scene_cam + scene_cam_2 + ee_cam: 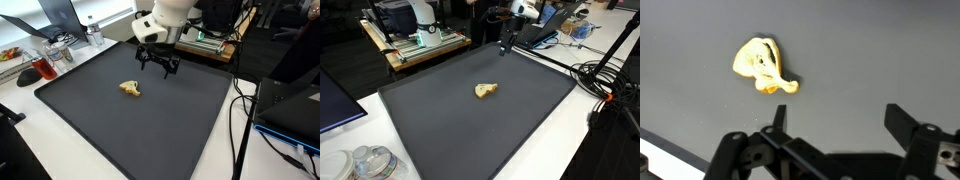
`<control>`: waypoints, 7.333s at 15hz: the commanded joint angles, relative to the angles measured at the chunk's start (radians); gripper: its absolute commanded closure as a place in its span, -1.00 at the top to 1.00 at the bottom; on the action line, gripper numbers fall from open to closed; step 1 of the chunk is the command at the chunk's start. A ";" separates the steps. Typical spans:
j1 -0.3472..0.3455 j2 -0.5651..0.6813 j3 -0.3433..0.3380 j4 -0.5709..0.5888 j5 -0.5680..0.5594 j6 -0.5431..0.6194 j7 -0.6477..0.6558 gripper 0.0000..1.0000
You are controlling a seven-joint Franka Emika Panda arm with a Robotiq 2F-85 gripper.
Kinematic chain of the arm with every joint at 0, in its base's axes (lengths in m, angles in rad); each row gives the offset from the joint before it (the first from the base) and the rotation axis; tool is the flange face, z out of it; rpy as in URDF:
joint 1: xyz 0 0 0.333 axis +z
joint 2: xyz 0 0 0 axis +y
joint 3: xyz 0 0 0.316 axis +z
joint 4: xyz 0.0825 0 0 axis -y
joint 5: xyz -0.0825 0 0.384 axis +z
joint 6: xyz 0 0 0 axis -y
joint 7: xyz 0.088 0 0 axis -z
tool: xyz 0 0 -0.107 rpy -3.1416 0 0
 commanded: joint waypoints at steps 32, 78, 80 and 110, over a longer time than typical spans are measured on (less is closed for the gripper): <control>-0.648 0.153 0.206 -0.210 0.668 0.624 -1.367 1.00; -0.320 0.139 -0.021 -0.174 0.110 0.505 -0.964 -0.87; -0.333 0.127 -0.008 -0.186 0.120 0.506 -0.969 -0.89; -0.549 -0.011 0.175 -0.356 0.502 0.536 -1.092 1.00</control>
